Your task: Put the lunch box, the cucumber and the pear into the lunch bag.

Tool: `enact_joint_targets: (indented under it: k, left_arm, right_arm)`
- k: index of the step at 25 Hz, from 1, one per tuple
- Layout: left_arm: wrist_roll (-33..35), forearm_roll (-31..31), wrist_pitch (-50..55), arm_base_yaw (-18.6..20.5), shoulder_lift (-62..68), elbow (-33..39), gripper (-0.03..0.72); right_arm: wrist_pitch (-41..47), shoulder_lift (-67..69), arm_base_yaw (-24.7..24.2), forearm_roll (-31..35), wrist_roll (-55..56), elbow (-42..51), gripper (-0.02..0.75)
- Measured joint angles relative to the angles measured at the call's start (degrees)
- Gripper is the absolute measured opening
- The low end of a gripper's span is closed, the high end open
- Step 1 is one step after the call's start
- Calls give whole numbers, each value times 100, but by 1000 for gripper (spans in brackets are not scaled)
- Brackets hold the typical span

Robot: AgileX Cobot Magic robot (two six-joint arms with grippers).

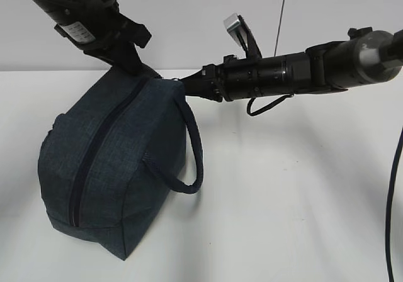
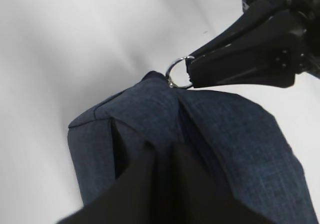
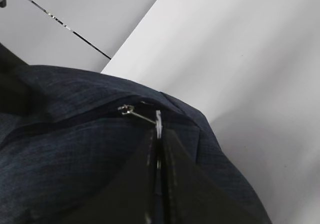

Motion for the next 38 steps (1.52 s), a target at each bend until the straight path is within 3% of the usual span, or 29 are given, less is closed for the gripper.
enact_joint_targets:
  k: [18,38]
  left_arm:
    - [43,11,-163,-7,-79,6,11]
    - [70,-66,-377,-25,-73,38,10]
  right_arm:
    - [-864,0,11,-412,394,-38,18]
    - [-1515,118,53,-1628,1644,-96,18]
